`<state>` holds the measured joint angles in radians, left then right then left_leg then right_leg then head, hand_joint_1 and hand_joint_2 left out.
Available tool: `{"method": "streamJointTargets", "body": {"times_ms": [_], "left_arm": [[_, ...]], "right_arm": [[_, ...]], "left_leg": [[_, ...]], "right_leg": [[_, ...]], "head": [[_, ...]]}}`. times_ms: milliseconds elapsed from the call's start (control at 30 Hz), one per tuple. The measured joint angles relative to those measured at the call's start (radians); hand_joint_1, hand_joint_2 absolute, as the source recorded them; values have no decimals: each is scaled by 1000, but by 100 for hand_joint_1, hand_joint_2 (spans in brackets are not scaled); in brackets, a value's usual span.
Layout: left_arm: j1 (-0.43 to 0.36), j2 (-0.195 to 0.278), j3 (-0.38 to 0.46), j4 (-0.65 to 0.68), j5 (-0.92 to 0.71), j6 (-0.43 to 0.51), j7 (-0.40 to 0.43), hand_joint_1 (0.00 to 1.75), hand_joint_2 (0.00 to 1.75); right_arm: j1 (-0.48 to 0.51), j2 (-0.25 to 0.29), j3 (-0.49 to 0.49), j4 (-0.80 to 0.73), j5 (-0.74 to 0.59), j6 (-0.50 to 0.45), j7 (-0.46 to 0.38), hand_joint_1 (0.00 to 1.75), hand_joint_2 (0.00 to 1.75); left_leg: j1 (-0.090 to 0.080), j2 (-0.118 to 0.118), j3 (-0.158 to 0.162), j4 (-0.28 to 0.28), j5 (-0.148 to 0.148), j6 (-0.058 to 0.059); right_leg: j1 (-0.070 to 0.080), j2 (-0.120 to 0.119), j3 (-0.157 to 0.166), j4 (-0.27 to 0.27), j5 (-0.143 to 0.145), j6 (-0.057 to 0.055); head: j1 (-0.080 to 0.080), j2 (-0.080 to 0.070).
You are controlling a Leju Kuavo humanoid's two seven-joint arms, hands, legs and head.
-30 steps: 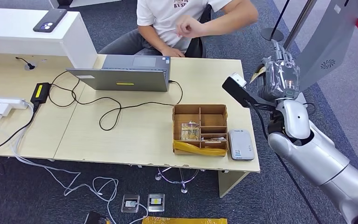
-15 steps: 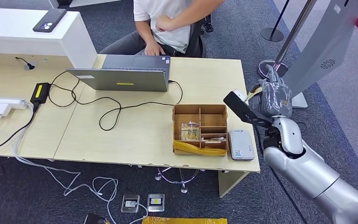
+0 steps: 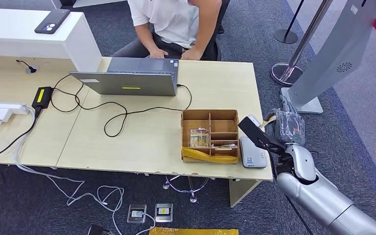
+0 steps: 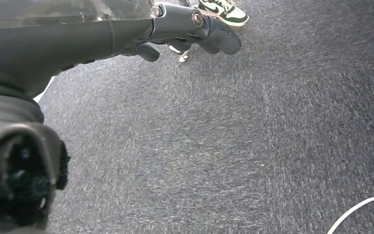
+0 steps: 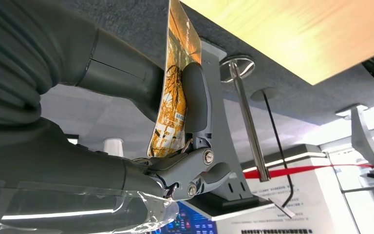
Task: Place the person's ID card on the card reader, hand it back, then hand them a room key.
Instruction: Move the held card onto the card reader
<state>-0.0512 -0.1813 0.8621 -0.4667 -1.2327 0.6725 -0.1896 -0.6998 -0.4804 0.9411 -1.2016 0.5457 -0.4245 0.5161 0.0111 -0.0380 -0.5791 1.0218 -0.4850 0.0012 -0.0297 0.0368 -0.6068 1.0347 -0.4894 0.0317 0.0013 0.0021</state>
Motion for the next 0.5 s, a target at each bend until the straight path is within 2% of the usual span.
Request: {"method": "streamJointTargets", "body": {"times_ms": [500], "left_arm": [[-3, -2, 0, 4, -27, 0, 0, 0, 0]], "right_arm": [[98, -10, -39, 3, 18, 24, 14, 175, 175]], "left_leg": [[0, 0, 0, 0, 0, 0]], "right_leg": [[0, 0, 0, 0, 0, 0]], "head": [[0, 0]]}}
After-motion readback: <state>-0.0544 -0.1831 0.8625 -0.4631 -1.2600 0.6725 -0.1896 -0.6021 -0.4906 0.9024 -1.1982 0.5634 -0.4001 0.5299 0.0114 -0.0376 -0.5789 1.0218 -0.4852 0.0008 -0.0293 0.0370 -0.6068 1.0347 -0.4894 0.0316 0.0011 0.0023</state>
